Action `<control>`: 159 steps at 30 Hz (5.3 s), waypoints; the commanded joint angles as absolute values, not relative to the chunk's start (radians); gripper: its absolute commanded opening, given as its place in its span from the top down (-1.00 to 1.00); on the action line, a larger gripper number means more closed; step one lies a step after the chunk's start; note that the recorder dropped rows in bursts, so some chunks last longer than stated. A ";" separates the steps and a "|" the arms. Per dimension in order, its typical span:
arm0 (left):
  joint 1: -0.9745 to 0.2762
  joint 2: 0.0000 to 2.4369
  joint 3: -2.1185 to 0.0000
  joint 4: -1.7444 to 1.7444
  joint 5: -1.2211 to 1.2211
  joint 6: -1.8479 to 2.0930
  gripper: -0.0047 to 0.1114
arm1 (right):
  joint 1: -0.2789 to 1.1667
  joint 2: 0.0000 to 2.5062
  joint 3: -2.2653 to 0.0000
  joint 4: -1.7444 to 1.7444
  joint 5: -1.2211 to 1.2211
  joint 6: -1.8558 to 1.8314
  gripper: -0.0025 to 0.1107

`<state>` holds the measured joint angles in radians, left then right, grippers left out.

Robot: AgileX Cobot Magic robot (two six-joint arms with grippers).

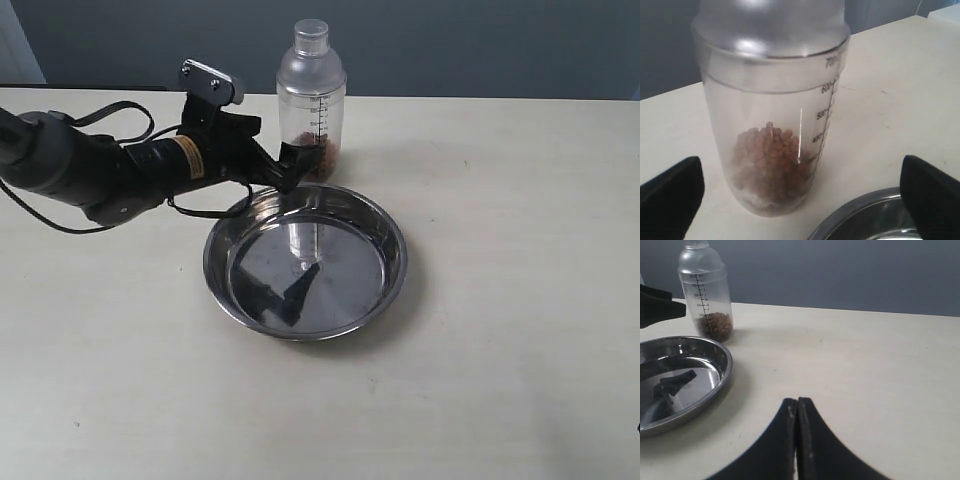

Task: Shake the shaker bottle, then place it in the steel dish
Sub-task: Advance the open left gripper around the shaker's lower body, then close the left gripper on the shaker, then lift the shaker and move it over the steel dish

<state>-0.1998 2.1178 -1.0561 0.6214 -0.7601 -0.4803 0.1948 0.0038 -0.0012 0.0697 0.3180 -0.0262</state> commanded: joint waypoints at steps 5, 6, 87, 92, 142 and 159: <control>-0.203 2.158 -1.064 0.469 -0.868 -0.451 -0.89 | 0.199 0.000 0.000 0.065 0.305 -0.026 0.97; -0.203 2.158 -1.064 0.504 -0.890 -0.485 -0.89 | 0.199 0.000 0.000 0.065 0.305 -0.026 0.97; -0.261 2.425 -1.412 0.427 -0.910 -0.315 -0.89 | 0.199 0.000 0.000 0.065 0.305 -0.026 0.97; -0.261 2.434 -1.440 0.427 -0.894 -0.341 -0.89 | 0.199 0.000 0.000 0.065 0.305 -0.026 0.97; -0.281 2.248 -1.484 0.655 -0.647 -0.634 0.91 | 0.199 0.000 0.000 0.065 0.305 -0.026 0.97; -0.278 1.825 -1.245 1.091 -0.504 -0.925 0.91 | 0.199 0.000 0.000 0.065 0.305 -0.026 0.97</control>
